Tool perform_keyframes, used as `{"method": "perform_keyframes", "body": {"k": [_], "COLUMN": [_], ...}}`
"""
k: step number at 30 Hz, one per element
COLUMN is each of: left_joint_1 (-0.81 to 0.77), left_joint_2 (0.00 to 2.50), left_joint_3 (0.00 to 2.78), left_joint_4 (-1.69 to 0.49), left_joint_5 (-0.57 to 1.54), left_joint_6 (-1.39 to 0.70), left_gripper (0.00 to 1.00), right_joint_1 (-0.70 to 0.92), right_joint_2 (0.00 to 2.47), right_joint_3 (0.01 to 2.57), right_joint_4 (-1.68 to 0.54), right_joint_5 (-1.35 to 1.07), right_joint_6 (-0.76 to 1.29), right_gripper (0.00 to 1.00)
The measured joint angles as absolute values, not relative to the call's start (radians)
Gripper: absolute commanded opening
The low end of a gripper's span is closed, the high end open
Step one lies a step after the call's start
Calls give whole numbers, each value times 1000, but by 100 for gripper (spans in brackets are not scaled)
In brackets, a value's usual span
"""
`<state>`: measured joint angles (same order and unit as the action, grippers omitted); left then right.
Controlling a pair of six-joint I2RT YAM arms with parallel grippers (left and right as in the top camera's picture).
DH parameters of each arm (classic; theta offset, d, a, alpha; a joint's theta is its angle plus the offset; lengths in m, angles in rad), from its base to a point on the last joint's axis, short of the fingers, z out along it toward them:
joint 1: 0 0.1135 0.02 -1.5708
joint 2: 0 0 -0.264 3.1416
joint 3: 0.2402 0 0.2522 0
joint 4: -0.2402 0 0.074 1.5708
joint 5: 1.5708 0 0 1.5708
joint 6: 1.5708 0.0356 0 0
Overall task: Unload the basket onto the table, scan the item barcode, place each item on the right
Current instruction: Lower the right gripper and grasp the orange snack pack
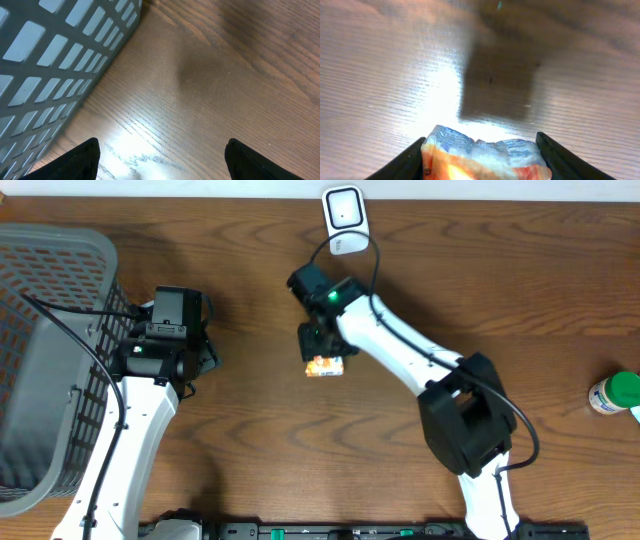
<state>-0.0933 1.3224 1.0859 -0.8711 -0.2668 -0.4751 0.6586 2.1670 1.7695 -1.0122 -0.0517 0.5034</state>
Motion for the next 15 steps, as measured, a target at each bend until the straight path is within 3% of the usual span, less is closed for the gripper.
{"method": "perform_keyframes", "body": {"k": [9, 10, 12, 15], "left_joint_1": [-93, -93, -93, -93], "left_joint_2": [1322, 1322, 1322, 1322], "left_joint_3": [1086, 1086, 1086, 1086], "left_joint_4": [-871, -871, -871, -871], "left_joint_5": [-267, -267, -267, -267], "left_joint_6": [-475, -475, -475, -475], "left_gripper": [80, 81, 80, 81], "right_joint_1": [498, 474, 435, 393], "right_joint_2": [2165, 2165, 2165, 2165], "right_joint_3": [1798, 1798, 1798, 1798], "right_joint_4": [-1270, -1288, -1296, -1281], "right_joint_5": [-316, -338, -361, -368], "right_joint_6": [342, 324, 298, 272], "right_gripper": [64, 70, 95, 99]}}
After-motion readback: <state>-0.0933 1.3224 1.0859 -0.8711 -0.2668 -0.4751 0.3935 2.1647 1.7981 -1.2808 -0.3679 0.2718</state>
